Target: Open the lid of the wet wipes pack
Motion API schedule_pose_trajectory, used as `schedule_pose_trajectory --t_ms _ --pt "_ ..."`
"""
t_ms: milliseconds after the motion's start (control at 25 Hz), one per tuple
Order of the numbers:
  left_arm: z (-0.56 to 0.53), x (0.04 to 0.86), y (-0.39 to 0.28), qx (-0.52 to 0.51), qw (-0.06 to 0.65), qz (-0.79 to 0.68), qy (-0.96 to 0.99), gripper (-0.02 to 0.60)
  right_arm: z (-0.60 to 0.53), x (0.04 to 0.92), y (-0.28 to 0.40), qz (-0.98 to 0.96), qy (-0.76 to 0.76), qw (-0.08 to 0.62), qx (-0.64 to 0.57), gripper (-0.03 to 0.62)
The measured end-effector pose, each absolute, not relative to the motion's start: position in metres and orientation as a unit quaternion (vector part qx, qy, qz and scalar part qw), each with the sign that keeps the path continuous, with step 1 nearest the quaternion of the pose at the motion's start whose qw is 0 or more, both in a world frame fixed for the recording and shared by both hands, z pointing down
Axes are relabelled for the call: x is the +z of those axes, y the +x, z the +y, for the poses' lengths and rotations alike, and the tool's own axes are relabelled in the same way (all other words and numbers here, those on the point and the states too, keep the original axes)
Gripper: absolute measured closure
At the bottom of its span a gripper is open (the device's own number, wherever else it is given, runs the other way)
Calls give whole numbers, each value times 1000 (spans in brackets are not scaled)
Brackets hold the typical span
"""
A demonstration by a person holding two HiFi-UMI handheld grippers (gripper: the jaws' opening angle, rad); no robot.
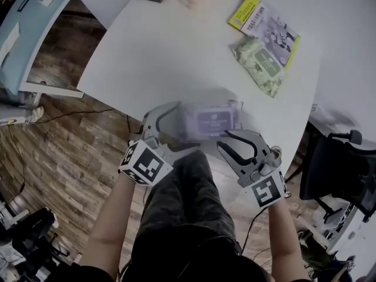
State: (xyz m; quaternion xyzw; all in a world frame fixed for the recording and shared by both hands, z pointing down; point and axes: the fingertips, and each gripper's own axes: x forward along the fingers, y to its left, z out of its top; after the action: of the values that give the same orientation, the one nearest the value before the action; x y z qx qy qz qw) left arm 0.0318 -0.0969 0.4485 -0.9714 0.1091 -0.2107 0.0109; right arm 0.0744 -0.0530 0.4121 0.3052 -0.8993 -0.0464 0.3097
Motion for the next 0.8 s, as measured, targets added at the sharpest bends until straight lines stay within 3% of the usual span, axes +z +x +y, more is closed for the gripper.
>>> schedule_pose_trajectory --t_ms 800 --pt "-97 470 57 -273 39 56 -960 103 -64 429 59 -915 226 313 -119 479"
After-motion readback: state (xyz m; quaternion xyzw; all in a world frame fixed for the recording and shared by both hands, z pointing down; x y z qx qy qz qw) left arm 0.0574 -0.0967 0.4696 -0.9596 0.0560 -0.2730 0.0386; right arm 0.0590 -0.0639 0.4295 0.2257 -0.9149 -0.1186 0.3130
